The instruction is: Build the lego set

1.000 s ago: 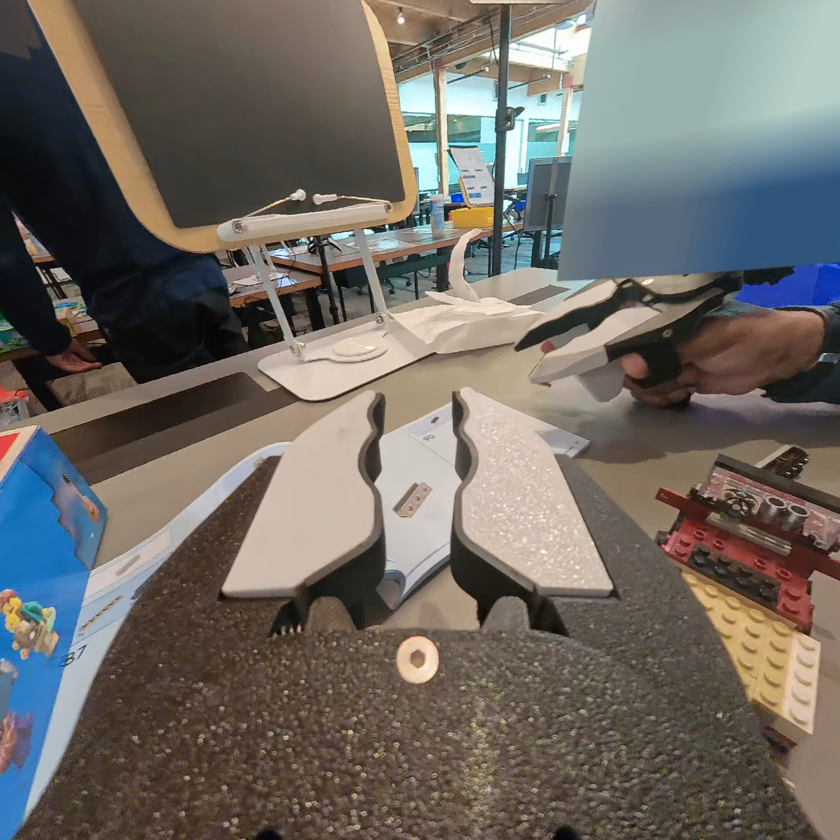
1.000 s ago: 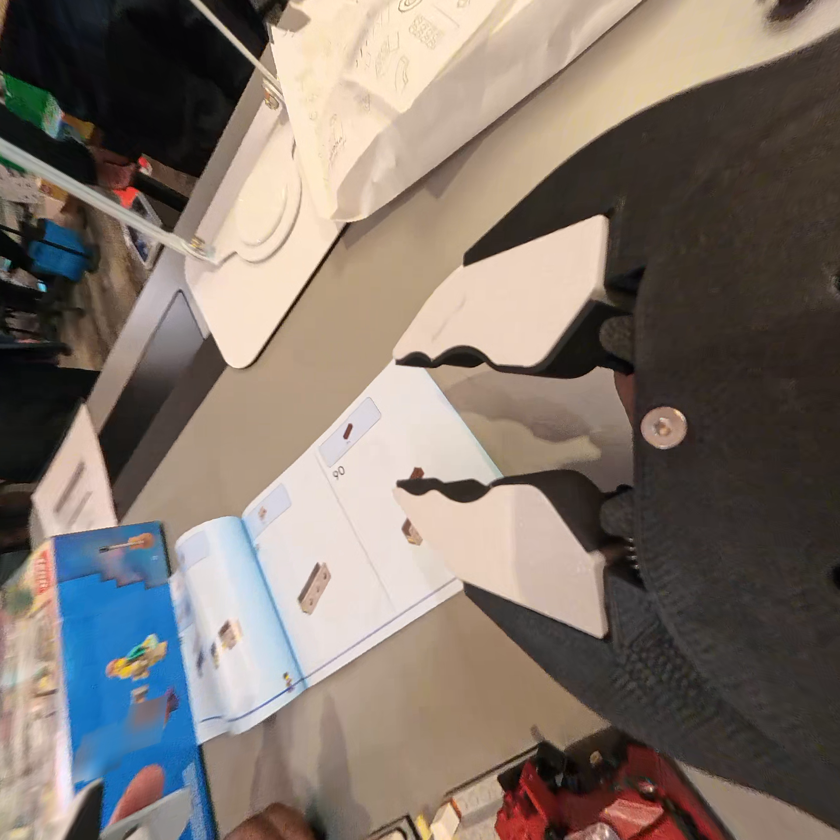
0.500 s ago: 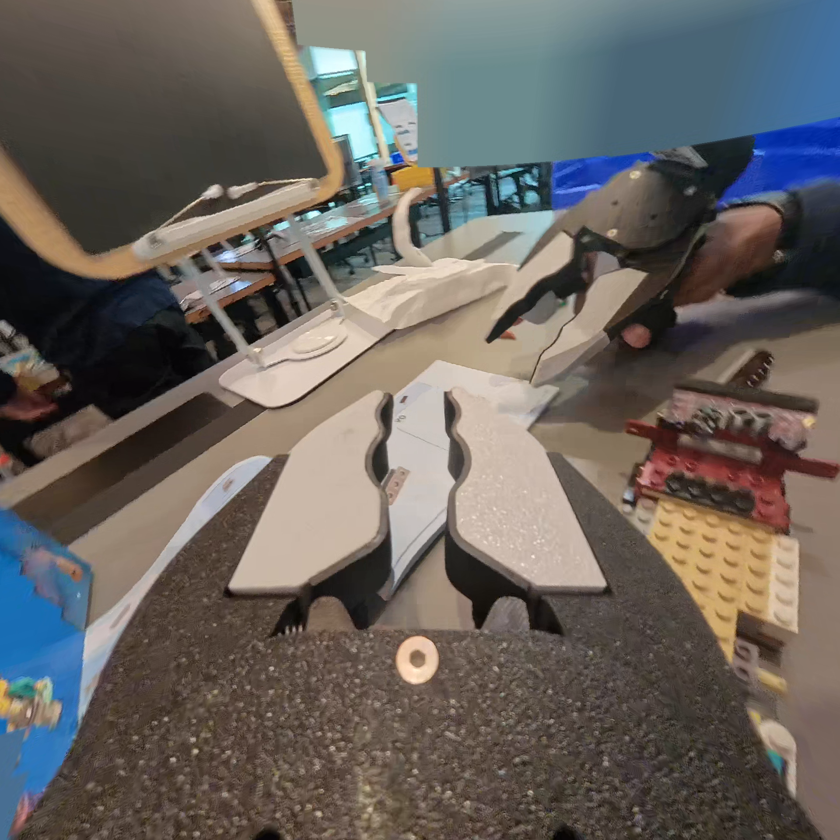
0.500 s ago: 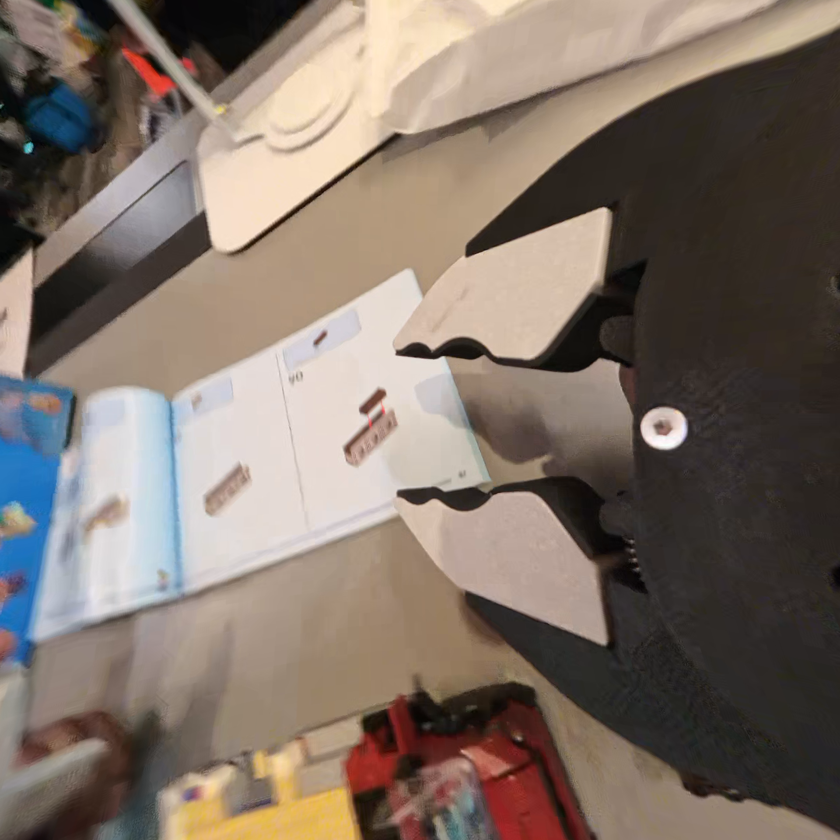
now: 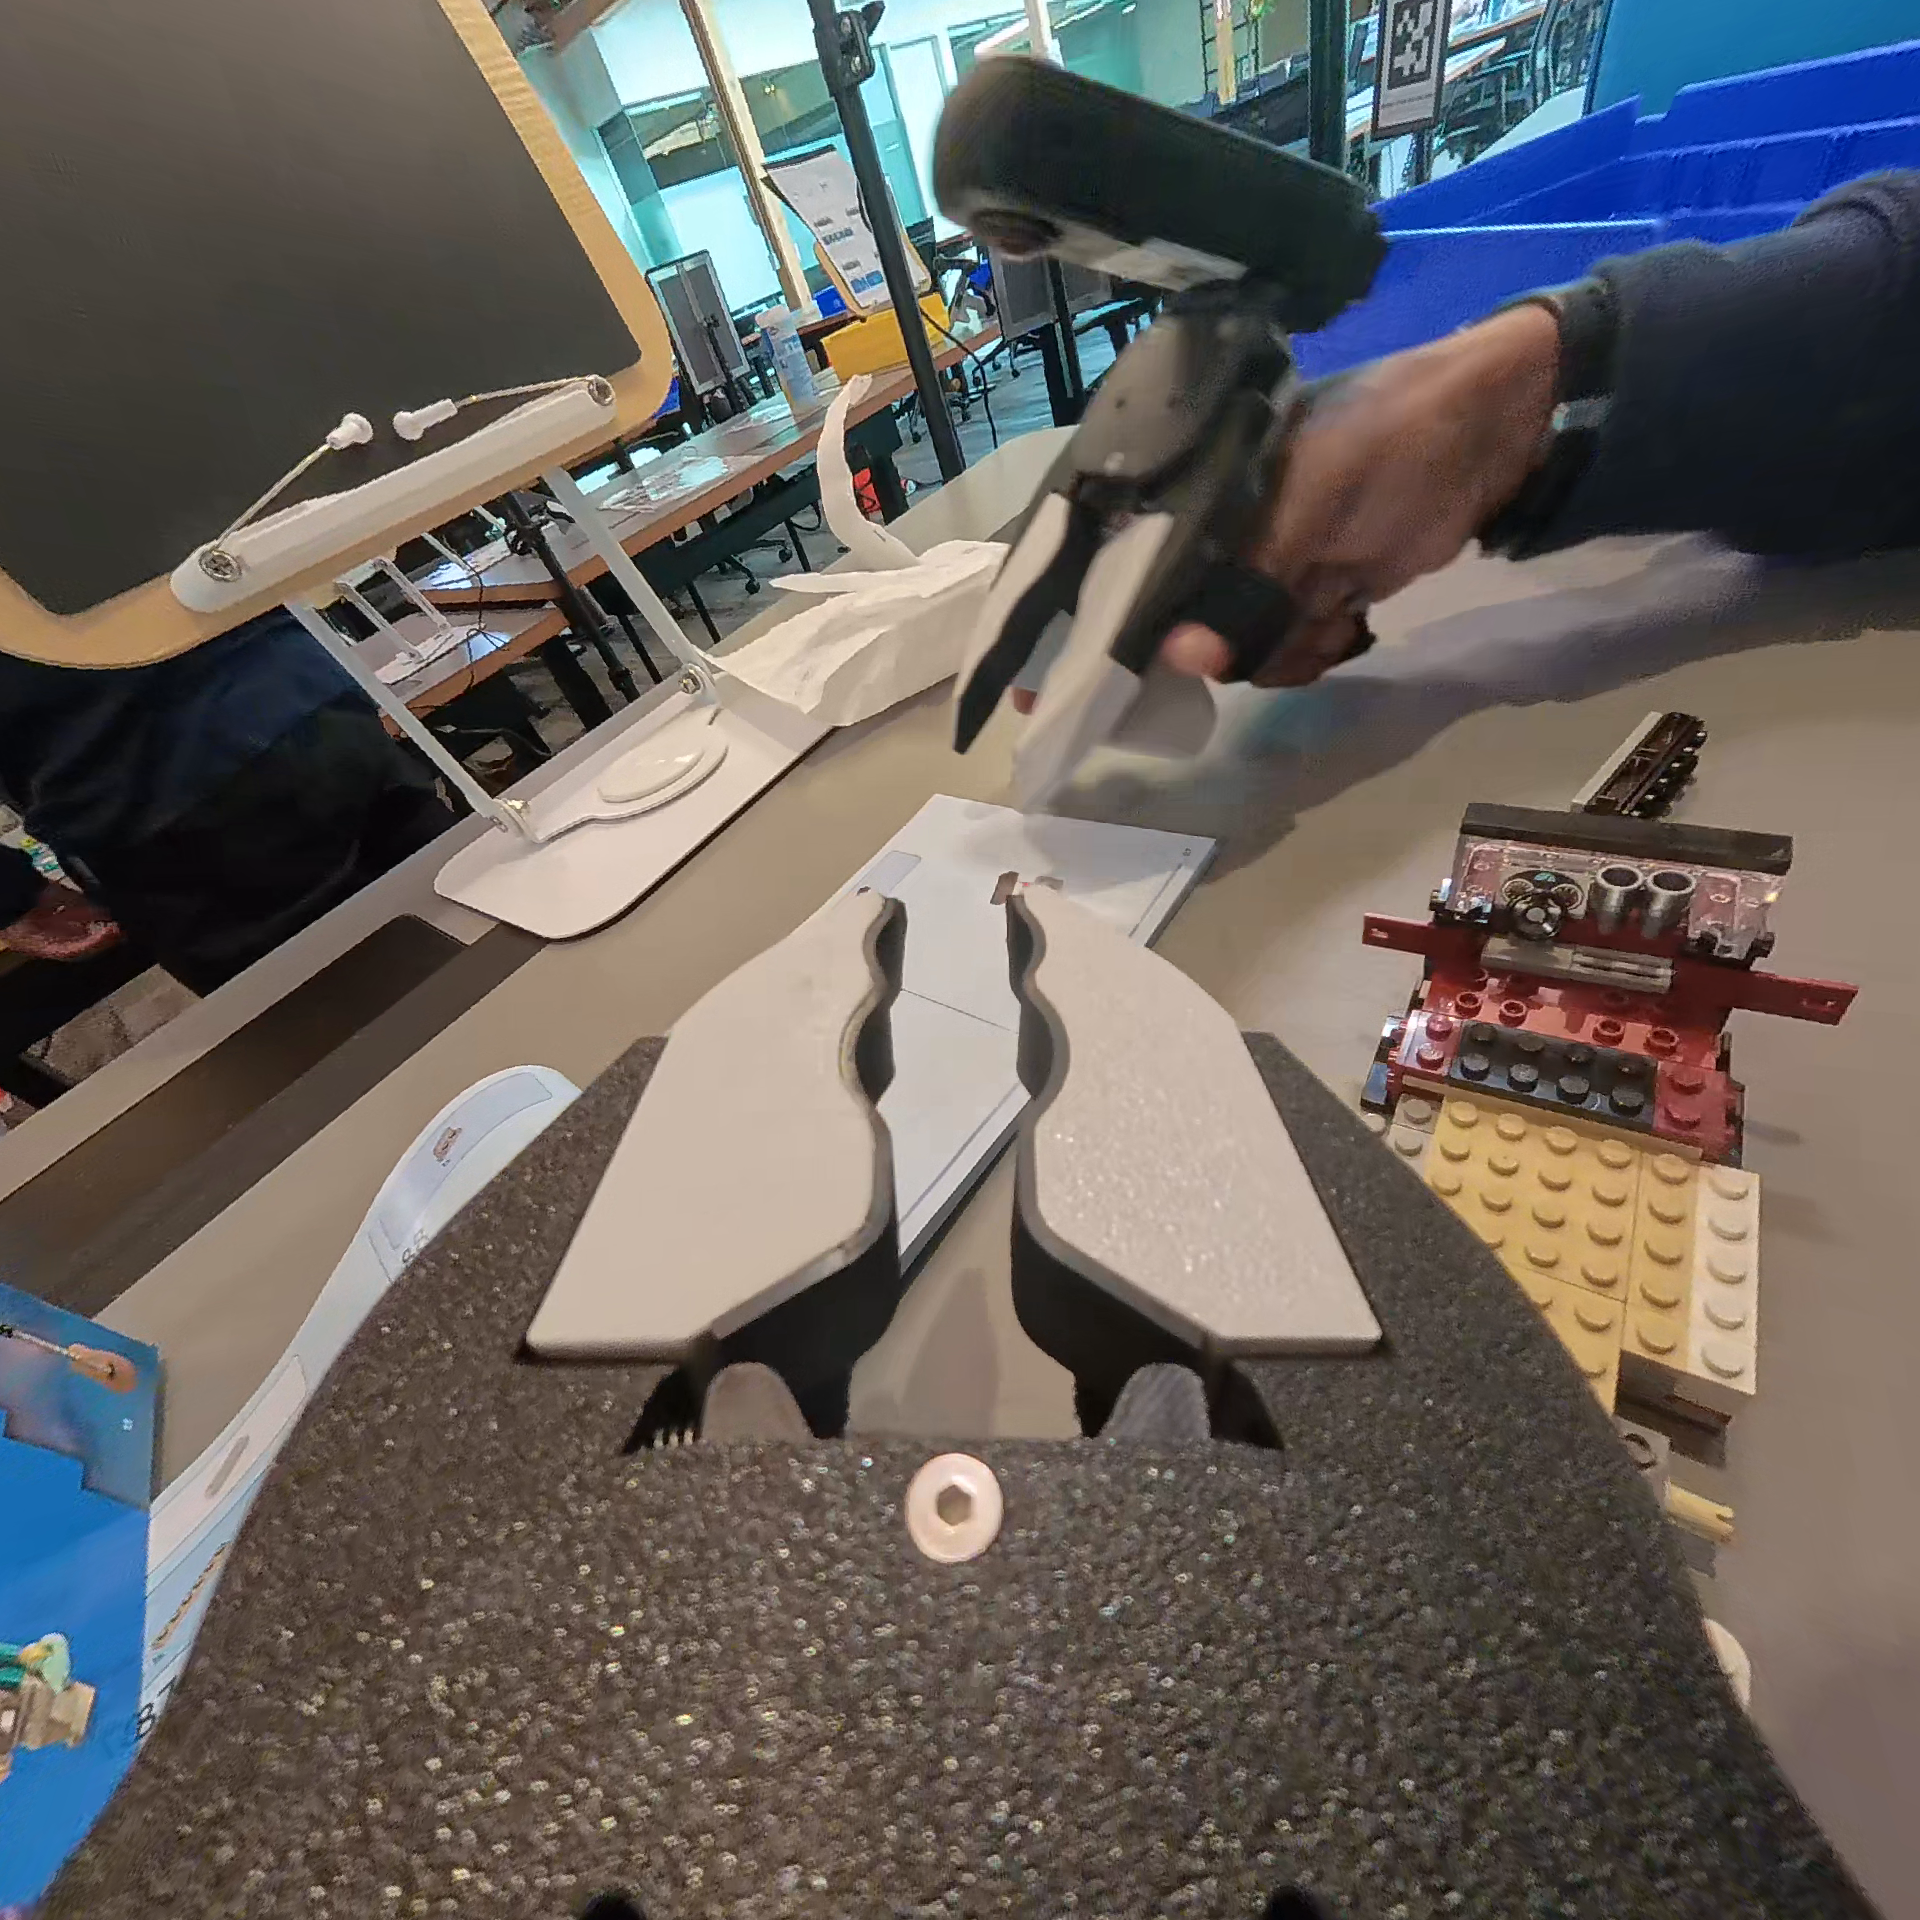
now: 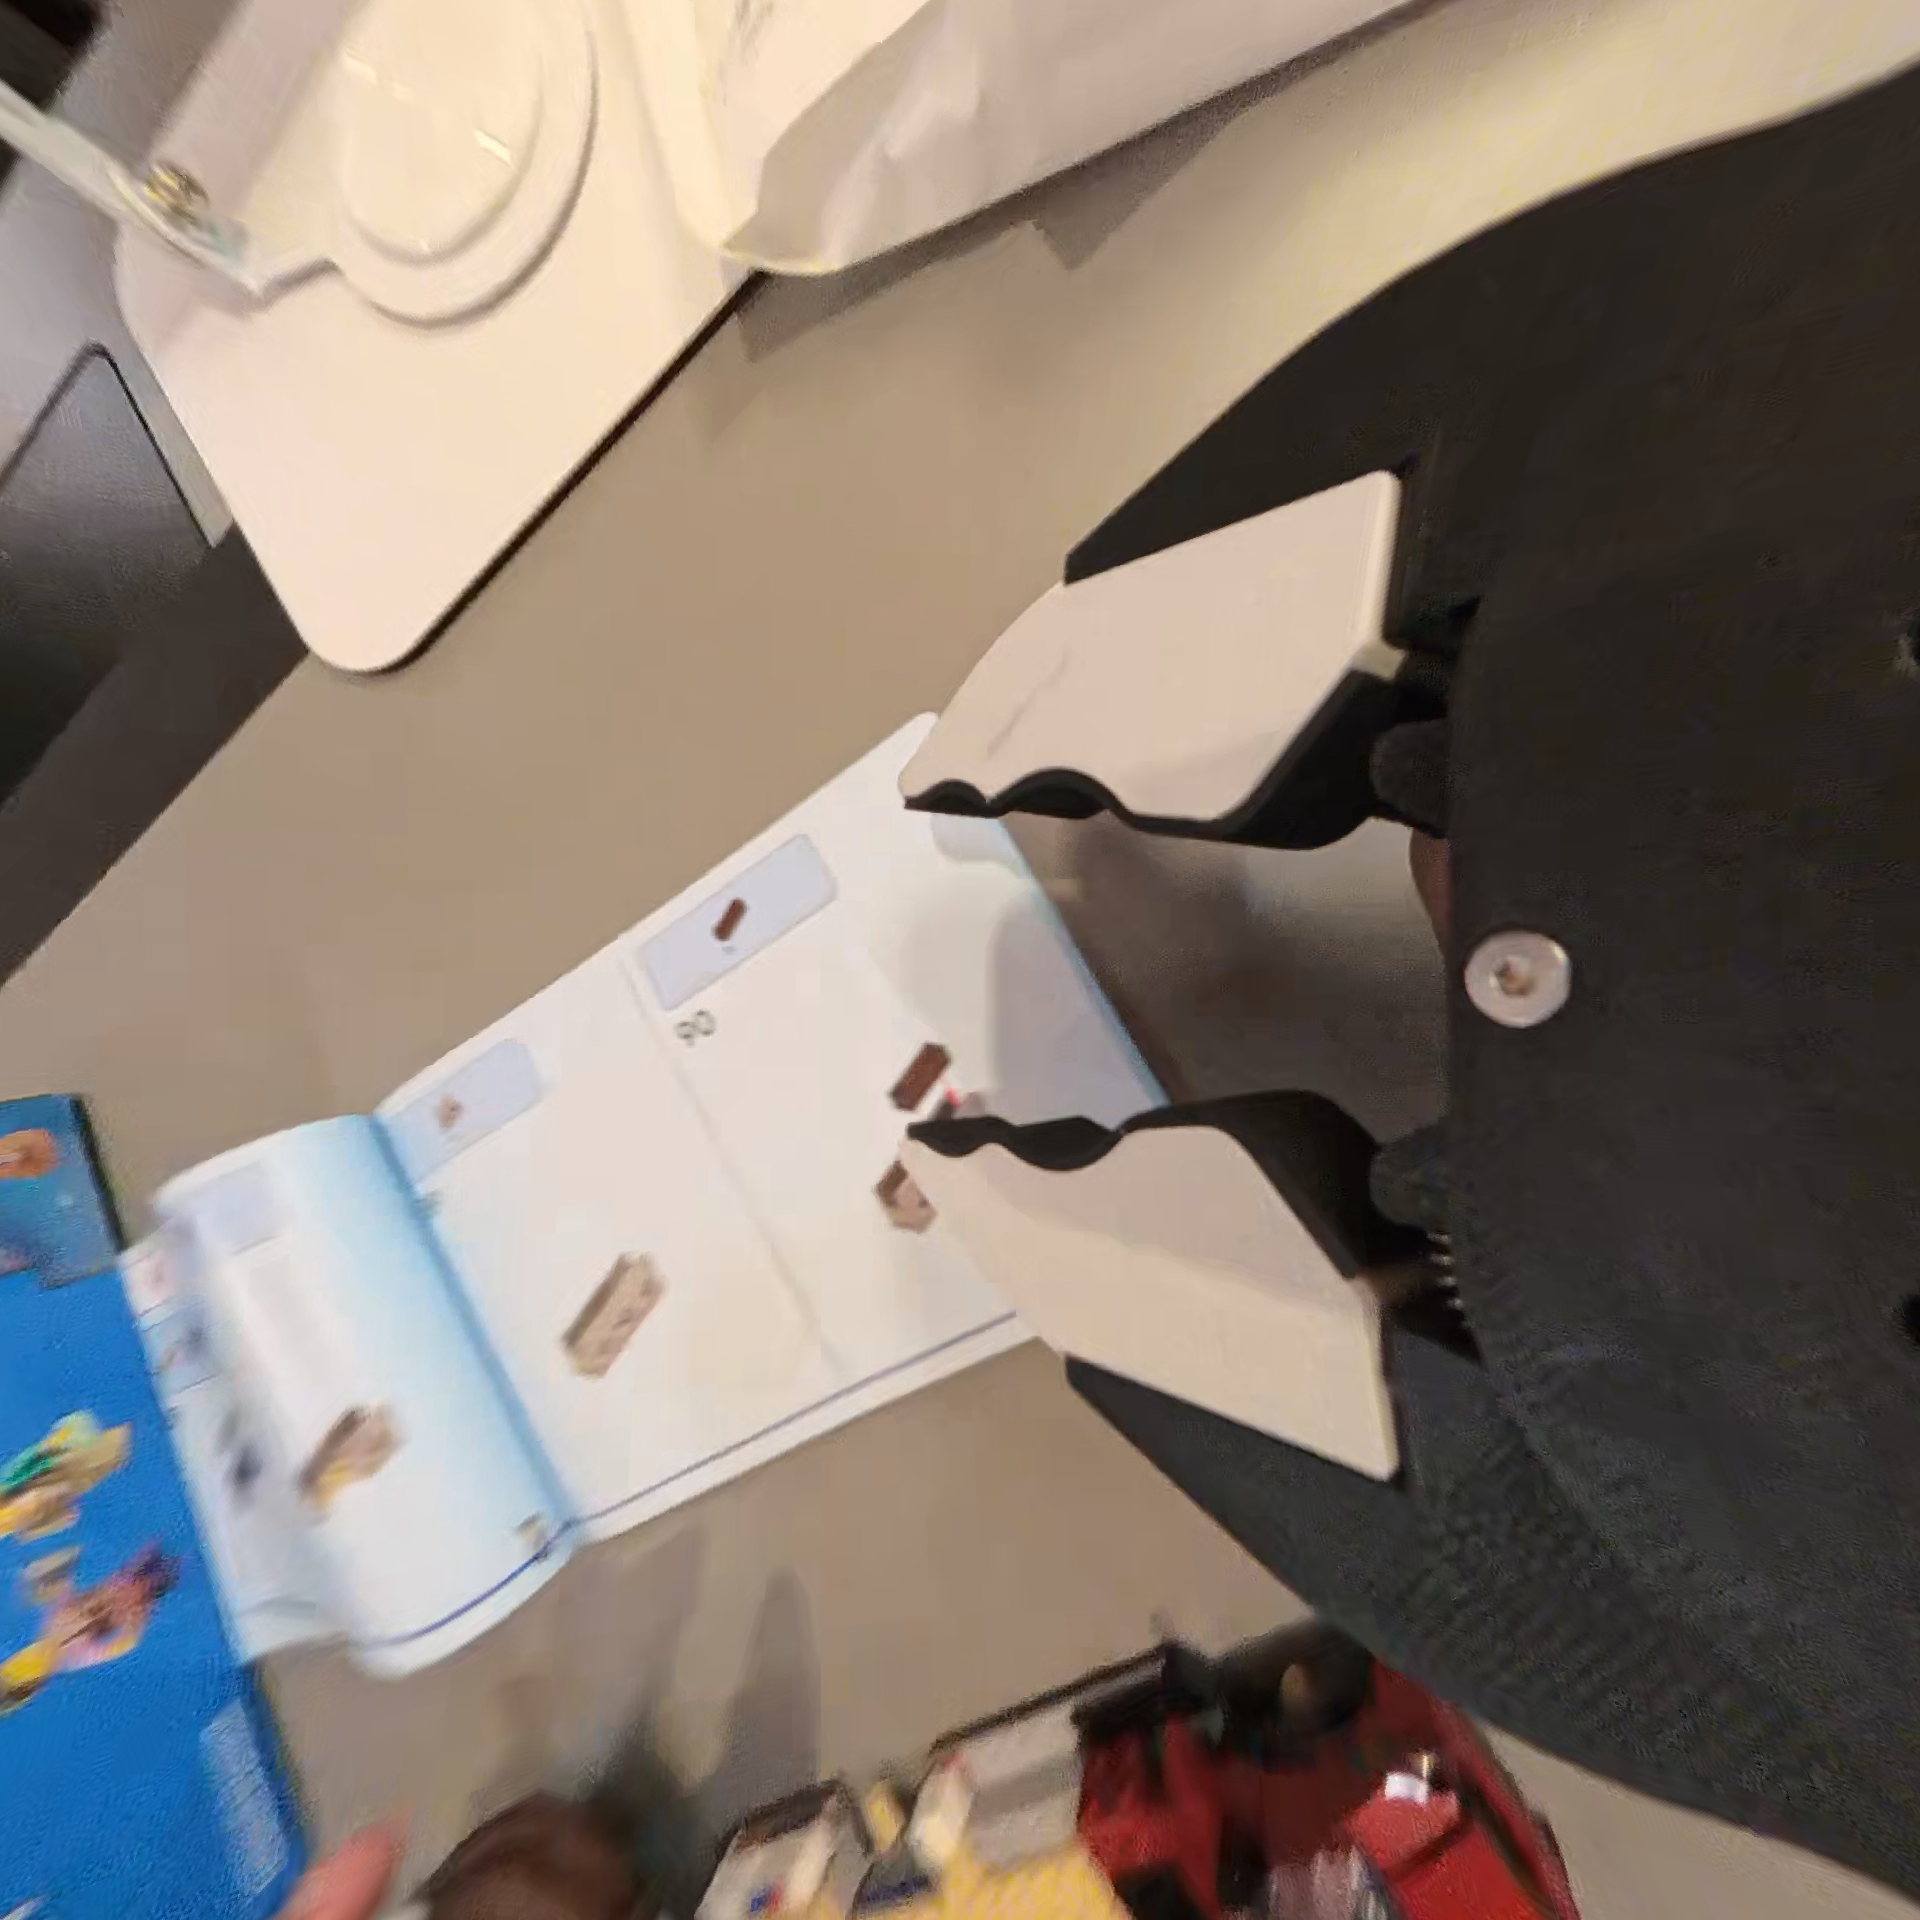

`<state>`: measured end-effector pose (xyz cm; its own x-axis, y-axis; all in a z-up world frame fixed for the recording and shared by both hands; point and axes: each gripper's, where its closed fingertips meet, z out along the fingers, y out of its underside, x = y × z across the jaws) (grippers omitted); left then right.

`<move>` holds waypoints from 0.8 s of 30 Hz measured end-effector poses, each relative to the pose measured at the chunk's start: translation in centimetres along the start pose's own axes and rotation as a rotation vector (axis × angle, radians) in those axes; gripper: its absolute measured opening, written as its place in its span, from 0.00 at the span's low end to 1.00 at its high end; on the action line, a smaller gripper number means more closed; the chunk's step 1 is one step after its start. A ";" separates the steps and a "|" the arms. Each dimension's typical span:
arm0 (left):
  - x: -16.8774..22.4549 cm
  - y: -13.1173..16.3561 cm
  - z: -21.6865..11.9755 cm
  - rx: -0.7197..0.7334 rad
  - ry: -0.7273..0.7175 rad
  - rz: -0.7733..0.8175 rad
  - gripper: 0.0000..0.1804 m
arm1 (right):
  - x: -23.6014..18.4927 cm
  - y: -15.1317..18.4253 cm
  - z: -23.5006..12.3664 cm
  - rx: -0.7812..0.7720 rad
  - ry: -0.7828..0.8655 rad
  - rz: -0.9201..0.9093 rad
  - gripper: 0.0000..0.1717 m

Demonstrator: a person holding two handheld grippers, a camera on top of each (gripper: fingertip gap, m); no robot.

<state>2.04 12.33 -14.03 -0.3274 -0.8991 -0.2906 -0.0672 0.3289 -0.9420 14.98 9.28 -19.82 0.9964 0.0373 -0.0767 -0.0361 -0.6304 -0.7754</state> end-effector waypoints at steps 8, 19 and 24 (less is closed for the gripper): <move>-0.4 0.1 0.0 -0.005 -0.013 -0.024 0.10 | 0.2 -1.5 2.8 -0.082 -0.097 -0.019 0.41; -0.2 0.0 0.2 -0.008 -0.010 -0.036 0.10 | 0.7 -1.2 4.1 -0.115 -0.129 0.078 0.42; -0.2 0.0 0.2 -0.006 -0.011 -0.038 0.10 | 0.3 -0.7 4.5 -0.140 -0.139 0.065 0.42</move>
<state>2.28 12.44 -14.00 -0.3140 -0.9142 -0.2563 -0.0855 0.2961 -0.9513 14.95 13.19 -22.09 0.9716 0.0942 -0.2169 -0.0788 -0.7361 -0.6722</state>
